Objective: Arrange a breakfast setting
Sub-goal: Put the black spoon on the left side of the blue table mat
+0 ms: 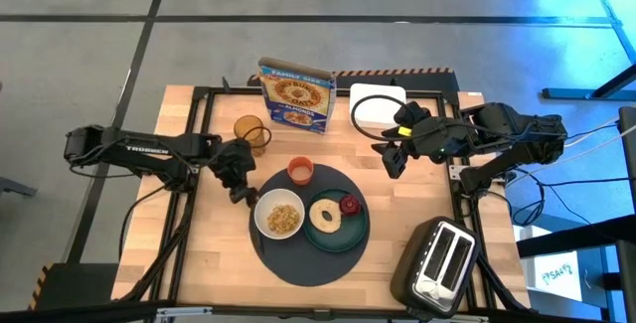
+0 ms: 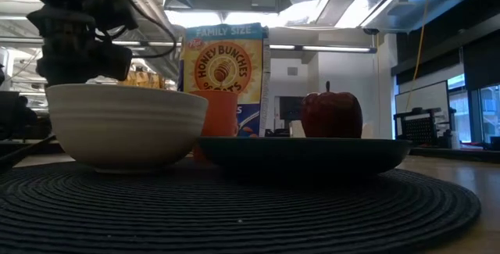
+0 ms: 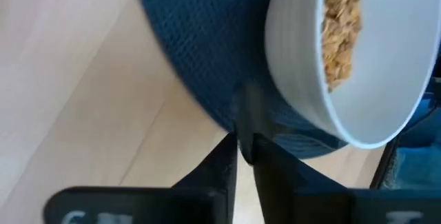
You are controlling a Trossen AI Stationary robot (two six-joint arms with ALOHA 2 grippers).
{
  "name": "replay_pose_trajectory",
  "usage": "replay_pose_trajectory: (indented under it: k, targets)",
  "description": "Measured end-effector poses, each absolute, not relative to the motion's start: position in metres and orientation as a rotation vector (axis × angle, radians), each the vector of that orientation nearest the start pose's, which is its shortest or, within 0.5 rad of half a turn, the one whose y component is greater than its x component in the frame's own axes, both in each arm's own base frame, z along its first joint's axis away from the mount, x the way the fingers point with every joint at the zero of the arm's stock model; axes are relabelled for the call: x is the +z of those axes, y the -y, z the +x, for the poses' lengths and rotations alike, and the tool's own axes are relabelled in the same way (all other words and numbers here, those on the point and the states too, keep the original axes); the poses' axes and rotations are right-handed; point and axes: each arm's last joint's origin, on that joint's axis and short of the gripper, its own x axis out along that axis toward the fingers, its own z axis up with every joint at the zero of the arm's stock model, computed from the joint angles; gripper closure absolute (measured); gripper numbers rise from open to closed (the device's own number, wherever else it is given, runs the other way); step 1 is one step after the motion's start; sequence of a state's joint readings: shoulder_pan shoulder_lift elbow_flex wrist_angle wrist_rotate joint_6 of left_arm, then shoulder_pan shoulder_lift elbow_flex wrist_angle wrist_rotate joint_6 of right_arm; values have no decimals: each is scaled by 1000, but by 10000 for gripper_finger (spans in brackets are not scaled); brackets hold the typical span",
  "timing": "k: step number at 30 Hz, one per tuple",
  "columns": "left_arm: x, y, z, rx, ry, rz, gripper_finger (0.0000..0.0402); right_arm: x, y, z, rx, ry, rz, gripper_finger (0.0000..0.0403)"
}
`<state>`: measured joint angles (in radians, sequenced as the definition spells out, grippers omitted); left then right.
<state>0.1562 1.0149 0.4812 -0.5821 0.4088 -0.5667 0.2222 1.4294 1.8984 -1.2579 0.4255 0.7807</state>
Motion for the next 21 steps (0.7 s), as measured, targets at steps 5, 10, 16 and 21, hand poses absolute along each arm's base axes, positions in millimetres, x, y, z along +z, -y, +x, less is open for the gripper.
replay_pose_trajectory:
  k: [5, 10, 16, 21]
  targets:
    - [173, -14, 168, 49, -1072, -817, 320, 462, -42, 237, -456, -630, 494, 187]
    - [173, -14, 167, 49, -1082, -820, 283, 462, -42, 237, -443, -638, 496, 187]
    - [173, -14, 165, 45, -1110, -811, 265, 462, -42, 237, -442, -640, 492, 187]
    - [186, -13, 156, 106, -1184, -806, 268, 460, -42, 235, -449, -676, 460, 187]
